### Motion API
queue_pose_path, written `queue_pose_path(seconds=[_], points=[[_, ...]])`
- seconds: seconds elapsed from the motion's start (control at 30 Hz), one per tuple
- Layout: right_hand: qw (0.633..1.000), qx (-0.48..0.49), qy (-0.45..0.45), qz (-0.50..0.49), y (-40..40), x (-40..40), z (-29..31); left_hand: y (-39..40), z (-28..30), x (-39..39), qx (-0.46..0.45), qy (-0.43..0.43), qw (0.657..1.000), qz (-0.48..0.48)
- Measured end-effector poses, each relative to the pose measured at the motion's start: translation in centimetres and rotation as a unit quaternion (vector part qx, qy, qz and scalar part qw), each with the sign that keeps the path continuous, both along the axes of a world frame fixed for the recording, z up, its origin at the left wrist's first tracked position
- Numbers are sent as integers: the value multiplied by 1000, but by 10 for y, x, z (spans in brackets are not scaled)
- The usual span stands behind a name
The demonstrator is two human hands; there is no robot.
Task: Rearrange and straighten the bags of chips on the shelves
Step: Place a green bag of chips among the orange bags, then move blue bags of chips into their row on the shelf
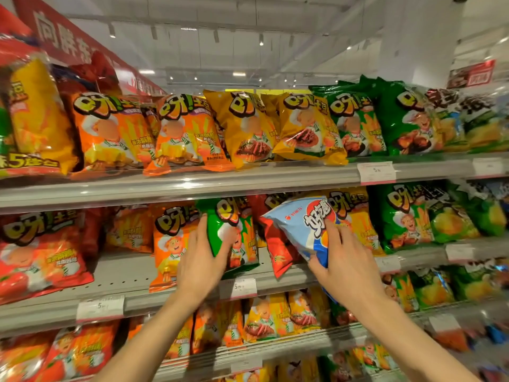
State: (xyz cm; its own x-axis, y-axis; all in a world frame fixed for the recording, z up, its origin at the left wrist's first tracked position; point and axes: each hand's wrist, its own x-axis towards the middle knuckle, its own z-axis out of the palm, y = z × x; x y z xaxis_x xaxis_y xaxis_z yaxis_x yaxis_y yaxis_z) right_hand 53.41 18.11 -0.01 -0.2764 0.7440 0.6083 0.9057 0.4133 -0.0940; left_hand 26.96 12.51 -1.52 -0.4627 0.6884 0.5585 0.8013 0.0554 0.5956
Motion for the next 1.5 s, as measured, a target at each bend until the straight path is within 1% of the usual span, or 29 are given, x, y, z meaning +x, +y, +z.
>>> queue_pose_path(seconds=[0.1,0.17,0.23,0.3,0.4,0.47,0.53,0.6,0.63,0.67,0.7,0.73,0.8,0.87,1.03,1.1,1.23,1.37,1.5], points=[[1000,-1,4,5,3,1,-1,14,-3,3,-43,113,990,74],[1000,-7,7,8,4,1,-2,26,-5,1,-73,165,977,115],[1000,-10,9,13,6,0,-3,37,-9,-3,-77,198,968,135],[1000,-9,11,18,8,-1,-4,43,-11,-4,-81,199,967,140],[999,-5,19,28,10,-1,-7,40,-14,-6,-95,163,975,121],[999,-3,26,38,10,0,-7,29,-16,-7,-57,117,988,84],[998,-1,31,46,8,-1,-6,14,-16,-6,3,68,997,38],[997,4,40,61,2,-4,-3,-4,-10,1,34,0,999,-22],[996,4,45,75,-1,-7,-2,-12,-6,5,30,-55,996,-66],[995,2,50,91,-5,-11,0,-20,0,11,19,-126,984,-121],[993,-1,54,109,-10,-15,0,-27,6,18,7,-198,965,-172],[991,-5,56,125,-15,-20,1,-33,11,23,-12,-249,946,-208],[987,-9,56,151,-26,-32,0,-40,19,33,-50,-301,919,-250],[983,-19,49,173,-38,-44,-2,-46,22,39,-54,-337,902,-265],[973,-77,43,213,-65,-65,-8,-60,18,40,4,-411,868,-279],[971,-89,39,217,-71,-65,-11,-65,15,40,11,-427,859,-283],[964,-106,34,243,-75,-50,-16,-71,8,48,22,-438,857,-270],[943,-154,82,283,-67,-11,-15,-67,3,71,35,-428,866,-256],[920,-221,178,272,-43,53,-15,-52,1,120,29,-423,870,-253]])
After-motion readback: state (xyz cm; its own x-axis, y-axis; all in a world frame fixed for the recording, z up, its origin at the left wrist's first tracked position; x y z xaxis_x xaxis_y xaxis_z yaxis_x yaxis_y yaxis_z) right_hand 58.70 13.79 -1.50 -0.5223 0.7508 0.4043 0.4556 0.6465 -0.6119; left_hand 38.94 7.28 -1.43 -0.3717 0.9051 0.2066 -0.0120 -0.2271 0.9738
